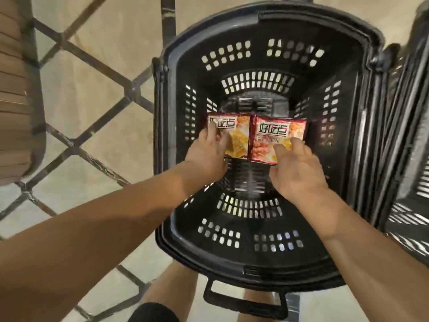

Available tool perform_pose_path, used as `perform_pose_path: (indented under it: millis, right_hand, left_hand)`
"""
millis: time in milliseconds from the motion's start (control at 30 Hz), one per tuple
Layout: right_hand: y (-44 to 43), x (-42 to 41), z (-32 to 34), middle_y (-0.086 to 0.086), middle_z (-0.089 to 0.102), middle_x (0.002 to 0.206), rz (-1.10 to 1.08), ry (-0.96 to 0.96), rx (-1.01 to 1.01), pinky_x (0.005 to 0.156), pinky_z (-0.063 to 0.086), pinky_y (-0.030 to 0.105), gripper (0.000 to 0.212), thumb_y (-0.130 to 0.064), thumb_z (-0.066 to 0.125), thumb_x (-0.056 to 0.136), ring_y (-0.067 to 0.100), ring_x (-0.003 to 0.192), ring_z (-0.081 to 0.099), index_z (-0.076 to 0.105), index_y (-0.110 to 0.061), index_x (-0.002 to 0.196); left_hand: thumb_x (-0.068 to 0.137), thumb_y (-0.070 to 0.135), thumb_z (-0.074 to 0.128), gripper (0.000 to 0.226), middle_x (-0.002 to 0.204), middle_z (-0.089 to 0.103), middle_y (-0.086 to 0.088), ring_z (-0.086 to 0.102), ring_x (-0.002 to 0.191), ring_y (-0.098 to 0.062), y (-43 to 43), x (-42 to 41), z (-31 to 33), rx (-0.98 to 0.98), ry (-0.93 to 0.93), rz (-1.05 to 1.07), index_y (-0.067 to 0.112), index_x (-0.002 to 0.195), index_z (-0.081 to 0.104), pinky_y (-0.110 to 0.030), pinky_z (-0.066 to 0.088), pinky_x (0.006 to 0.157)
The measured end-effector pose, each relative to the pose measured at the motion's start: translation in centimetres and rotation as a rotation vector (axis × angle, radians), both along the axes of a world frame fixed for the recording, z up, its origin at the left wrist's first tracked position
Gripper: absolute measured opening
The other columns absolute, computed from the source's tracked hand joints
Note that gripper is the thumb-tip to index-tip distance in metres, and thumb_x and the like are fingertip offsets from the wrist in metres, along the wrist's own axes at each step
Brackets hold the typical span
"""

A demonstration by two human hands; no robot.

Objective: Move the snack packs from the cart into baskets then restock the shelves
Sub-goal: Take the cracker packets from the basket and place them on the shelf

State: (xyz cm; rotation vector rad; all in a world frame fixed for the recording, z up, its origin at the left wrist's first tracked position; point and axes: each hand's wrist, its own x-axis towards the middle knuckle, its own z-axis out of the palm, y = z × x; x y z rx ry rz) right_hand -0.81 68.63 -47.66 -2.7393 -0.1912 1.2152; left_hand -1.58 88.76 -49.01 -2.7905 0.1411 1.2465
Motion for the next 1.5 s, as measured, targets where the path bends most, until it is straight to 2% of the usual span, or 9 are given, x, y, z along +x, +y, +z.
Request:
perform_pose_path:
  millis: [133,267,433,600,833,967,1300,1400,1500]
  right_hand:
    - [-0.5,-0.4,-2.1,0.014,0.026,0.156,-0.184,0.018,0.052,0.111,0.035,0.046,0.063,-0.029,0.056,0.098,0.035,0.136,0.037,0.029,-0.021,0.155]
    - [-0.5,-0.6,-3.8,0.017,0.025,0.157,-0.391,-0.004,0.103,0.111,0.037,0.047,0.081,-0.033,0.060,0.098,0.038,0.137,0.039,0.012,-0.010,0.159]
    - [-0.3,0.0,-5.4,0.019,0.034,0.154,-0.655,-0.018,0.164,0.105,0.043,0.044,0.087,-0.029,0.064,0.095,0.039,0.134,0.045,0.008,-0.008,0.159]
    - [0.5,0.3,-6.1,0.020,0.041,0.143,-0.868,-0.091,0.133,0.098,0.045,0.044,0.069,-0.026,0.068,0.092,0.039,0.126,0.049,0.032,-0.001,0.146]
    - [0.6,0.0,-5.9,0.022,0.050,0.130,-0.825,-0.123,0.070,0.092,0.046,0.043,0.042,-0.020,0.066,0.092,0.041,0.113,0.055,0.050,0.001,0.124]
    - [0.3,0.3,-6.3,0.015,0.060,0.120,-0.865,-0.069,0.121,0.086,0.048,0.037,0.038,-0.032,0.074,0.089,0.033,0.109,0.059,0.062,-0.007,0.113]
    - [-0.8,-0.6,-2.2,-0.006,0.067,0.105,-0.949,-0.173,0.353,0.087,0.052,0.033,0.038,-0.040,0.076,0.084,0.019,0.102,0.064,0.061,-0.026,0.115]
    - [-1.9,-0.8,1.3,-0.013,0.071,0.093,-1.030,-0.139,0.489,0.078,0.054,0.027,0.023,-0.039,0.076,0.087,0.010,0.092,0.069,0.063,-0.032,0.105]
    - [-2.9,-0.8,6.1,-0.013,0.075,0.096,-1.099,-0.099,0.637,0.085,0.060,0.039,0.021,-0.041,0.076,0.088,0.004,0.088,0.073,0.066,-0.034,0.104]
  left_hand:
    - [0.096,0.034,0.064,0.089,0.155,0.024,-0.021,0.035,0.142,-0.037,-0.4,0.1,-1.6,-0.079,0.008,0.386,0.014,0.161,0.006,-0.047,0.041,0.111]
    - [0.096,0.027,0.066,0.094,0.161,0.021,-0.019,0.027,0.148,-0.037,-1.2,0.9,-3.4,-0.225,0.003,0.744,0.005,0.160,0.002,-0.047,0.033,0.119]
    - [0.094,0.017,0.067,0.066,0.150,0.036,-0.016,0.036,0.142,-0.034,-1.7,1.8,-4.3,-0.292,-0.178,1.172,0.005,0.148,0.032,-0.044,0.035,0.118]
    - [0.093,0.013,0.070,0.058,0.145,0.038,-0.015,0.045,0.135,-0.034,-1.6,1.2,-4.5,-0.311,-0.183,1.154,0.006,0.142,0.041,-0.044,0.041,0.116]
    - [0.096,0.025,0.070,0.039,0.131,0.057,-0.012,0.063,0.112,-0.027,-1.0,1.1,-4.1,-0.295,-0.116,1.129,0.009,0.130,0.058,-0.038,0.055,0.095]
    - [0.092,0.030,0.076,0.043,0.123,0.067,-0.004,0.066,0.112,-0.022,-0.5,0.8,-3.4,-0.343,-0.062,1.150,0.013,0.127,0.058,-0.040,0.057,0.096]
    - [0.095,0.041,0.070,0.052,0.141,0.041,-0.004,0.041,0.135,-0.021,-0.7,-0.3,1.4,-0.403,-0.135,0.951,0.019,0.138,0.050,-0.041,0.038,0.114]
    - [0.097,0.037,0.068,0.044,0.132,0.060,0.004,0.062,0.117,-0.009,-0.2,0.0,4.9,-0.588,-0.099,1.058,0.023,0.135,0.049,-0.038,0.055,0.101]
    - [0.097,0.039,0.068,0.037,0.112,0.072,0.011,0.073,0.097,-0.005,0.5,0.6,9.9,-0.722,-0.102,1.124,0.028,0.128,0.052,-0.035,0.061,0.091]
